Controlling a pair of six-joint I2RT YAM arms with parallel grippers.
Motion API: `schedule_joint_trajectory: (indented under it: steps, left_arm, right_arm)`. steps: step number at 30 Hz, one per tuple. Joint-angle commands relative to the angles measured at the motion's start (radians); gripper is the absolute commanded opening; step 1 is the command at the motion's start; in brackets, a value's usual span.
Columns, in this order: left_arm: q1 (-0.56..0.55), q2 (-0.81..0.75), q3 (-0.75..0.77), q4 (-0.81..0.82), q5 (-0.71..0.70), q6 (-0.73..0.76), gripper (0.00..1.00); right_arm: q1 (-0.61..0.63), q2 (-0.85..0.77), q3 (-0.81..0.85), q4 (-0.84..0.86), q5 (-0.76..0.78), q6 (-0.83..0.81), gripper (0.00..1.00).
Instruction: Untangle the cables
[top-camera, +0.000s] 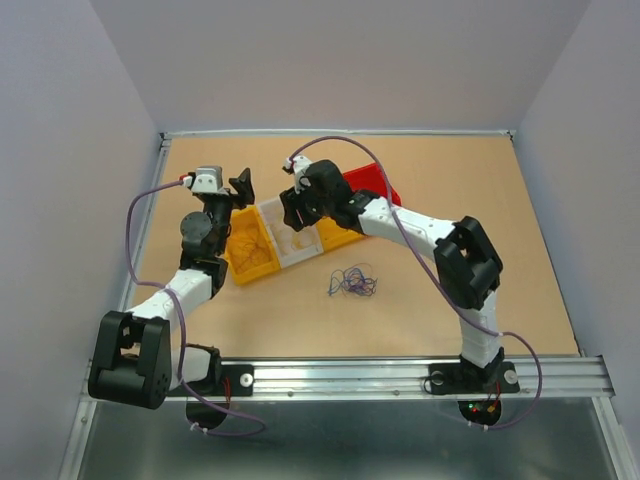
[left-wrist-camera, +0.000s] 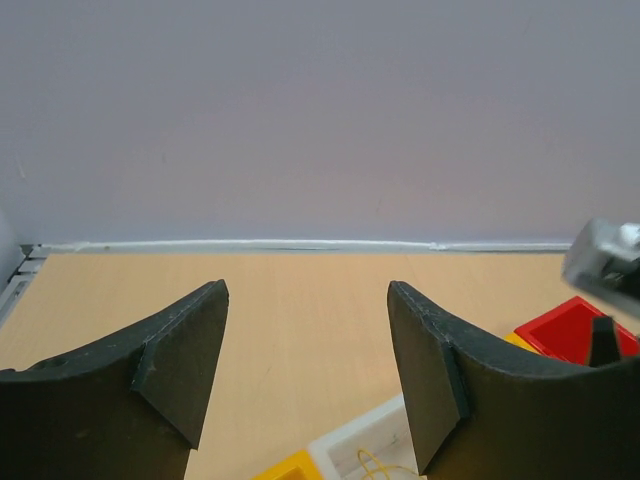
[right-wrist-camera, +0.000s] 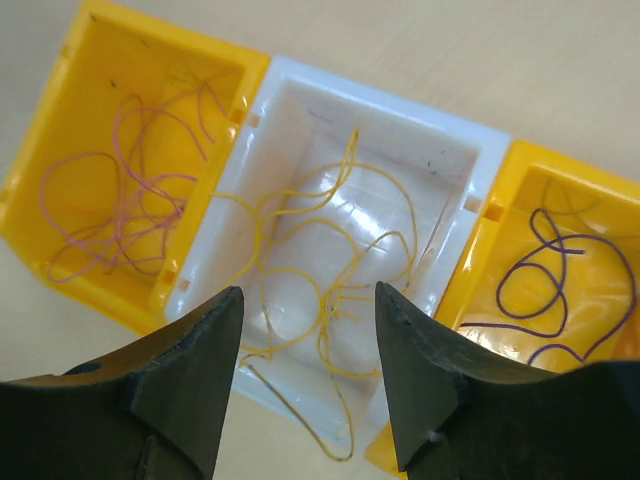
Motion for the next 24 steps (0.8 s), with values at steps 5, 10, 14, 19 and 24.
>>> schedule_joint_trajectory:
  steps: [5,10,14,19,24]
  left_arm:
    - [-0.076,-0.033,0.015,0.035,0.201,0.152,0.78]
    - [-0.269,-0.019,0.036,-0.126,0.387,0.446,0.8]
    - [-0.37,0.03,0.087,-0.326,0.524,0.629,0.8]
    - [-0.499,0.122,0.176,-0.693,0.633,0.877,0.8]
    - [-0.545,0.207,0.228,-0.804,0.62,0.957,0.8]
  right_arm:
    - [0.005,-0.305,-0.252,0.226,0.148,0.045,0.69]
    - [-0.001,-0.558,-0.444,0.224,0.49,0.126,0.77]
    - [-0.003,-0.823,-0.638,0.225,0.756,0.17,0.81]
    - [-0.004,-1.147,-0.783,0.224,0.863,0.178,0.84]
    - [-0.004,-1.351,-0.867,0.206,0.868,0.155,0.88]
